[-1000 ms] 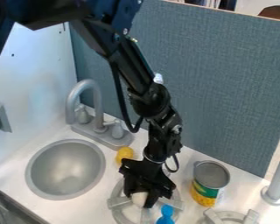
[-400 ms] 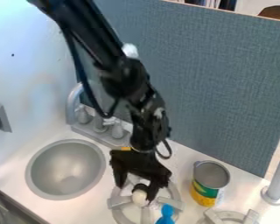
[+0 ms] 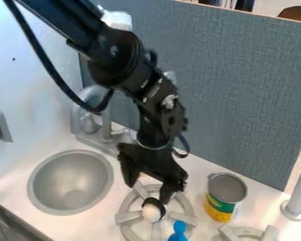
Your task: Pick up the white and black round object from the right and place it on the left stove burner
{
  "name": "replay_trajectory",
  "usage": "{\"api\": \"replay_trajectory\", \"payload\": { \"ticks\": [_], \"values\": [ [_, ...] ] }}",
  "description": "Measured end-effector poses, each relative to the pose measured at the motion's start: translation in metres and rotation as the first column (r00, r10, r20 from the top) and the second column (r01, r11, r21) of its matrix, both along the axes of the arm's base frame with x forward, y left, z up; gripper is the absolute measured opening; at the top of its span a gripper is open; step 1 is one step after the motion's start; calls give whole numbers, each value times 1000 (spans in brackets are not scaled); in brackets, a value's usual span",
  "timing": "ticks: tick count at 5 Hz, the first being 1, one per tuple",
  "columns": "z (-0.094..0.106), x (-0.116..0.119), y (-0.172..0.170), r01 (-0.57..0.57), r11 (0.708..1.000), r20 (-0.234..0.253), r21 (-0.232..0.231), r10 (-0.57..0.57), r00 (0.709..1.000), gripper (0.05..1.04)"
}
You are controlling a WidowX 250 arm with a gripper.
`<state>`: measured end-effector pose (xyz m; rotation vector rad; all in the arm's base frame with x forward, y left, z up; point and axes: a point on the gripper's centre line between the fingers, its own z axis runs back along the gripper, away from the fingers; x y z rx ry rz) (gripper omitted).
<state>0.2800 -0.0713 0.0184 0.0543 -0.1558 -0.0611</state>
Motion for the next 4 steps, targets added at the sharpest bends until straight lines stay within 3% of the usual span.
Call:
{"api": "replay_trajectory", "payload": {
  "ticks": [2, 3, 4],
  "values": [
    [29, -24, -35, 125, 987, 35, -98, -122, 992, 1001],
    [32, -33, -43, 164, 983, 3, -87, -165, 986, 1001],
    [31, -41, -37, 175, 983, -59, -50, -178, 982, 1001]
  ]
}}
